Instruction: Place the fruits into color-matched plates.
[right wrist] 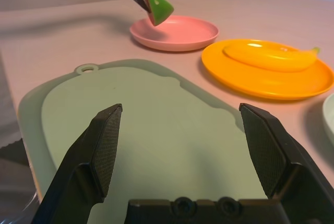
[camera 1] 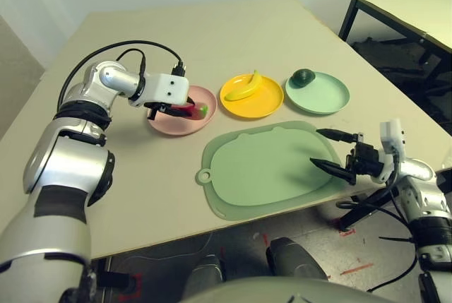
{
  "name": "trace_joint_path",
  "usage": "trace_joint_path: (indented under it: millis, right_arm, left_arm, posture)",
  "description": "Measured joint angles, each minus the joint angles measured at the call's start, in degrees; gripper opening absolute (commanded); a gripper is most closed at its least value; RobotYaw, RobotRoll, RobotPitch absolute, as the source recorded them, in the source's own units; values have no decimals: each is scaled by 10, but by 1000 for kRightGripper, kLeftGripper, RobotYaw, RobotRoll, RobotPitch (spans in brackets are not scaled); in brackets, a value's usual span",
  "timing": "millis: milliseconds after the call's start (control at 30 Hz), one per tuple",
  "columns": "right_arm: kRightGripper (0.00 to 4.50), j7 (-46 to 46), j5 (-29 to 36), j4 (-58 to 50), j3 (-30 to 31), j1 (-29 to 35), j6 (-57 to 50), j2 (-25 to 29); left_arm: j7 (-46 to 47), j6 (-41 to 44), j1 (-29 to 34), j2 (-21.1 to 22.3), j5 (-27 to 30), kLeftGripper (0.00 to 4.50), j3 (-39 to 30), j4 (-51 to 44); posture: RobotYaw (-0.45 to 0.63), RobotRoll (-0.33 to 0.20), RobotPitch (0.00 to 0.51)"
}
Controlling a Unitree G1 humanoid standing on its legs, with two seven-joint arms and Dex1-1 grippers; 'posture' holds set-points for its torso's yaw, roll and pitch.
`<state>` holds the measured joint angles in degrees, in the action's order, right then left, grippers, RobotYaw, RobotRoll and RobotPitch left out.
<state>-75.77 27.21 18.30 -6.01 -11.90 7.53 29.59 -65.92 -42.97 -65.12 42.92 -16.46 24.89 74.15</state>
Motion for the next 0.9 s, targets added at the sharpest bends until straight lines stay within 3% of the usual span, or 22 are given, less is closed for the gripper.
trace_joint_path:
  millis: [467,500,767,900]
  right_arm:
    - [4500,31,-4,-34,1,33,3,-13]
    - [4500,31,-6,-33,1,33,5,-12]
    - [4500,31,-6,-33,1,32,6,-2]
    - [4500,31,-6,-30,1,30,6,-2]
  left_arm:
    - [241,35,14,-31,-134,1266,31,21]
    - [252,38,19,-35,-144,2032,33,23]
    - [259,39,37,-37,-158,4468,33,25]
    - [258,36,38,-32,-157,4468,31,25]
  posture:
    - [-266,0,0]
    - [-271,0,0]
    - [-260,0,0]
    - [-249,0,0]
